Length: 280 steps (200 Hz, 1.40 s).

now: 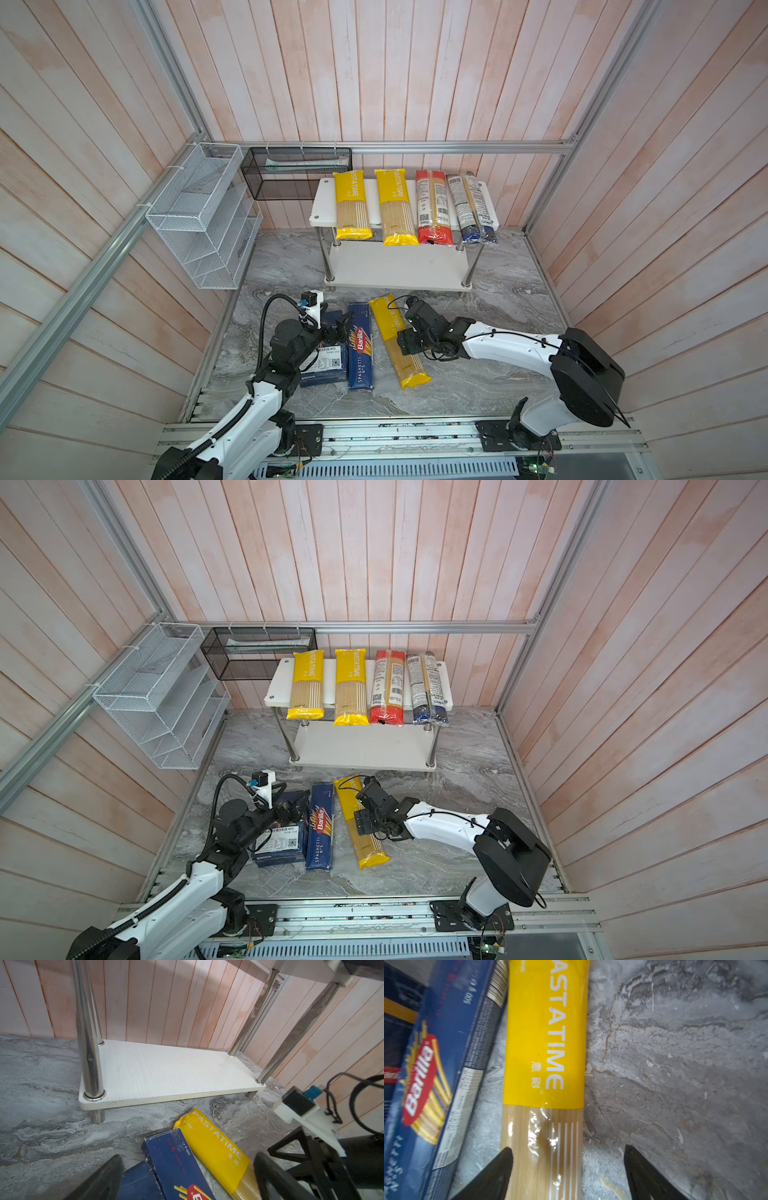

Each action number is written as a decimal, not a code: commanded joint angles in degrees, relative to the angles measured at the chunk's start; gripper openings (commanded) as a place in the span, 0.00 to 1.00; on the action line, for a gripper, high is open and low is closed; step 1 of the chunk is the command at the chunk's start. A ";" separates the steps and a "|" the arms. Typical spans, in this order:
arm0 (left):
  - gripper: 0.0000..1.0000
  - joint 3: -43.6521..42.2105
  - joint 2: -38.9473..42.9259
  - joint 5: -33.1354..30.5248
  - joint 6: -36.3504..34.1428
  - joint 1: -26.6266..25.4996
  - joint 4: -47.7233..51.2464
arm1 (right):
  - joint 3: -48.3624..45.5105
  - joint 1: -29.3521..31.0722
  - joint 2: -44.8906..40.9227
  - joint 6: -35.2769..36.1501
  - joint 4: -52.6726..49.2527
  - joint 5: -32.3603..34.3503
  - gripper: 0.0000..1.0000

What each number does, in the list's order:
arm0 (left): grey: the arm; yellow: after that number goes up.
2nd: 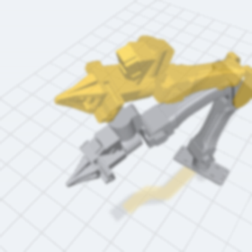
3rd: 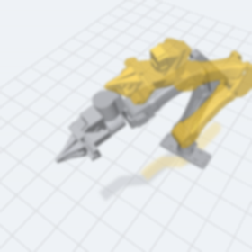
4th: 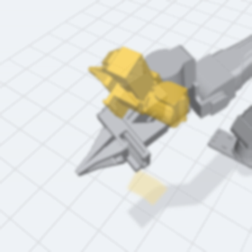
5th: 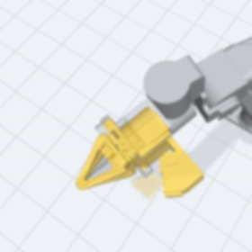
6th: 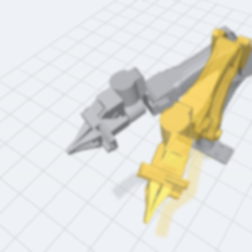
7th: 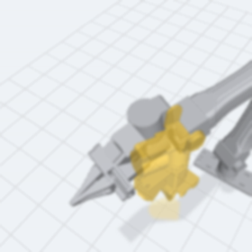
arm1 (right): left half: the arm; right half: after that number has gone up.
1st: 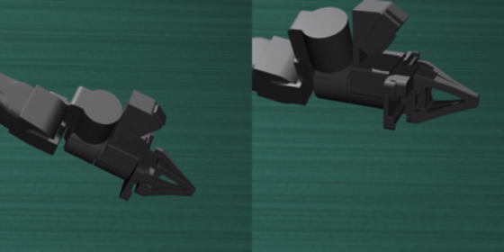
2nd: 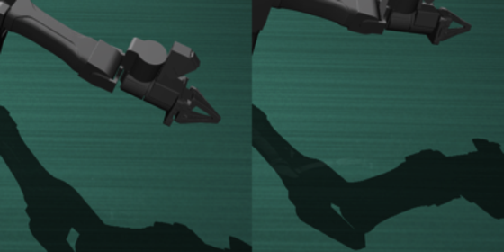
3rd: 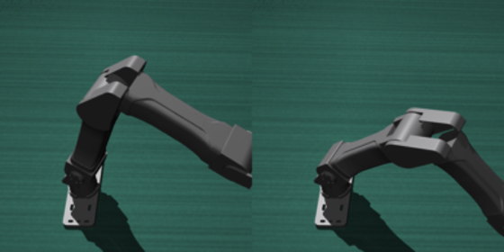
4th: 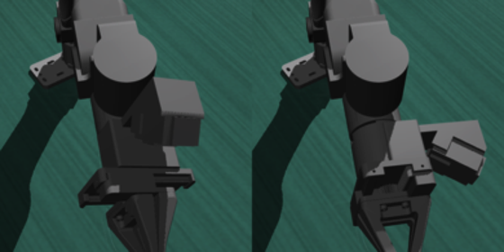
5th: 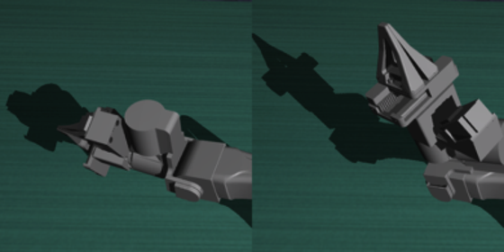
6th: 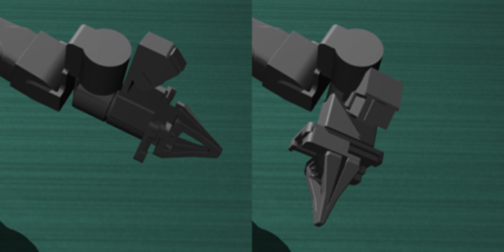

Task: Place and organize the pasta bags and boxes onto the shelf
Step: 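Close the right gripper around the yellow PASTATIME pack's lower end, then lift the yellow pack with the right gripper, tilting its top toward the shelf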

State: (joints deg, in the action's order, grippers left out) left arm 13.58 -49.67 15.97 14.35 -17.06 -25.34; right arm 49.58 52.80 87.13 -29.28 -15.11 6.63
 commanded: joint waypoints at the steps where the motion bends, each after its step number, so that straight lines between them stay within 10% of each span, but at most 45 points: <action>1: 1.00 0.52 0.56 -0.68 -0.81 -0.16 -0.85 | 0.19 0.92 -0.12 4.66 -0.22 -2.57 0.85; 280: 1.00 0.57 1.06 -1.40 -0.94 -0.17 -0.17 | 8.15 5.52 14.23 1.60 -7.50 6.19 0.98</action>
State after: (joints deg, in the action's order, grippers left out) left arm 13.58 -49.28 14.90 14.35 -17.06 -25.30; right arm 57.56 58.11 100.47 -25.98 -20.71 10.13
